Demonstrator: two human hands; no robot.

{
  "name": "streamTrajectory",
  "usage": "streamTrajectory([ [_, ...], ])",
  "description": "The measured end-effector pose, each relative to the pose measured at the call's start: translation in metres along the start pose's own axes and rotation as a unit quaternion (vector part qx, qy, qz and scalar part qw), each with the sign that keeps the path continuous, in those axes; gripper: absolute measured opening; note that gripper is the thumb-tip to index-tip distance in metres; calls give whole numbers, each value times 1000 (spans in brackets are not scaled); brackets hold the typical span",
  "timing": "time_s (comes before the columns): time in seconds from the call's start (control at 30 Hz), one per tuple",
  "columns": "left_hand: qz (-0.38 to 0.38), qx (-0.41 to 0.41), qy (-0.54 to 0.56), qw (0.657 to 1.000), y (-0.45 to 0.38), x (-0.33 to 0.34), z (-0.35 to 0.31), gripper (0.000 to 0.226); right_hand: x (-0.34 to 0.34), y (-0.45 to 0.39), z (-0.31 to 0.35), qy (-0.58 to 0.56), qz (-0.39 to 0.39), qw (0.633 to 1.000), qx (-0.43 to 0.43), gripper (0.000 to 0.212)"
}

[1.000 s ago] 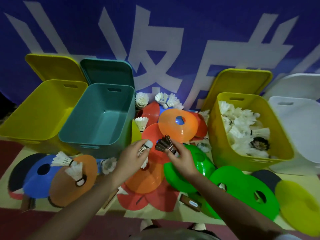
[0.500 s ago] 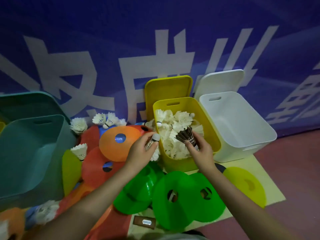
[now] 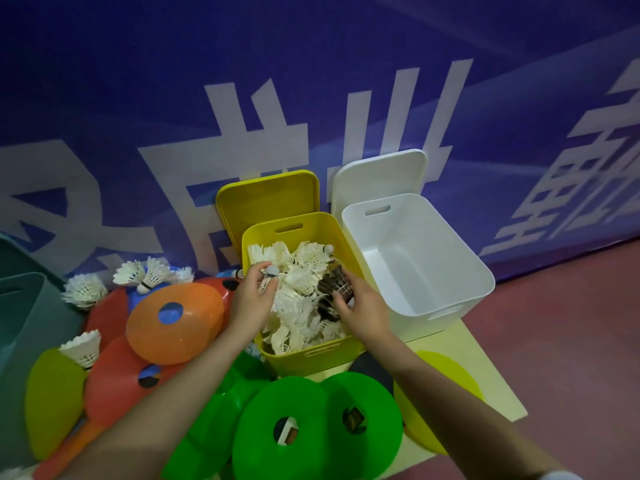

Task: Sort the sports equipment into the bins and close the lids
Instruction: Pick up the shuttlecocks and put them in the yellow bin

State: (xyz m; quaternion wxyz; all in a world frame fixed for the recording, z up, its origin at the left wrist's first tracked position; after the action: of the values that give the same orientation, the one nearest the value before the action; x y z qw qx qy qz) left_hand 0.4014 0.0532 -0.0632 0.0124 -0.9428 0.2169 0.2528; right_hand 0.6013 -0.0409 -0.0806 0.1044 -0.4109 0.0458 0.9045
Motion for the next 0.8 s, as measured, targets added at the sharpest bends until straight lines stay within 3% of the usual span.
streamTrajectory([
  [0.07, 25, -16, -27, 999, -3, 10, -3, 33, 1, 0, -3, 4, -3, 1000, -8, 56],
  [0.13, 77, -38, -125, 988, -3, 19, 0, 34, 2, -1, -6, 16, 7, 1000, -22, 56],
  [0.27, 101, -26, -399, 911, -5, 28, 17, 40, 5, -4, -7, 29, 20, 999, -27, 58],
  [0.4, 83, -5, -485, 871, -16, 30, 27, 42, 9, -10, -10, 85, 62, 994, -18, 57],
  [0.5, 84, -6, -458, 885, -26, 26, 25, 37, 9, -18, -10, 119, 95, 988, -7, 57],
  [0.63, 40, 47, -240, 969, -23, 16, 17, 22, 3, -34, -3, 74, 95, 993, -2, 52],
  [0.7, 15, 55, -173, 983, -17, 11, 17, 19, 5, -47, 2, 33, 93, 995, -13, 51],
  [0.8, 9, 54, -167, 984, -3, 8, 19, 20, 23, -62, 6, 70, 161, 983, -48, 53],
])
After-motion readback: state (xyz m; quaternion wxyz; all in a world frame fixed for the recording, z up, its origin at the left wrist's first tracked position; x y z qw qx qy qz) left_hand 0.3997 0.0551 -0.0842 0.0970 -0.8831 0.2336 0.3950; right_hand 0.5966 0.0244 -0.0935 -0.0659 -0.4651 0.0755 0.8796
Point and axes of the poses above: each hand's wrist, its own y-axis away from the middle knuckle, its own x-axis out of the palm, z = x × y, the point moved 3 cm from there along -y, towards the middle knuckle, and after that the axes turned 13 degrees about z, right-handed, at the moved point
